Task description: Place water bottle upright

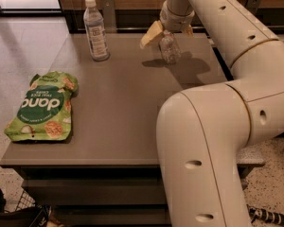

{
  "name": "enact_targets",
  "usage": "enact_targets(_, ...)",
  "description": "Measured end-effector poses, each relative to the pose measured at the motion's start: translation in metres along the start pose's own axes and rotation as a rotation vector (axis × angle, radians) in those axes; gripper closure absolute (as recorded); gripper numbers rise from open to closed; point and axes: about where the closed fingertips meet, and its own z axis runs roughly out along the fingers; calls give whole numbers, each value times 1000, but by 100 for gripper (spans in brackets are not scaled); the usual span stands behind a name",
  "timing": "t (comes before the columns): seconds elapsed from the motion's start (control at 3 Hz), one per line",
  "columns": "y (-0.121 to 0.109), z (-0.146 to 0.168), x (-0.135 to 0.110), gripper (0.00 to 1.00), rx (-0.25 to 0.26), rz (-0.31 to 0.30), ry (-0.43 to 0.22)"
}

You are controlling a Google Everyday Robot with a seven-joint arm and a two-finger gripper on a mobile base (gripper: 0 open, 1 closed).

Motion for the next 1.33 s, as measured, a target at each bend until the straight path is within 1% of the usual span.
enact_targets(0.33,7,7,2,0,4,-28,29)
enact_targets(0.67,9,11,1,0,5,-42,42)
enact_targets(1.33,-7,29,1,0,12,-37,61)
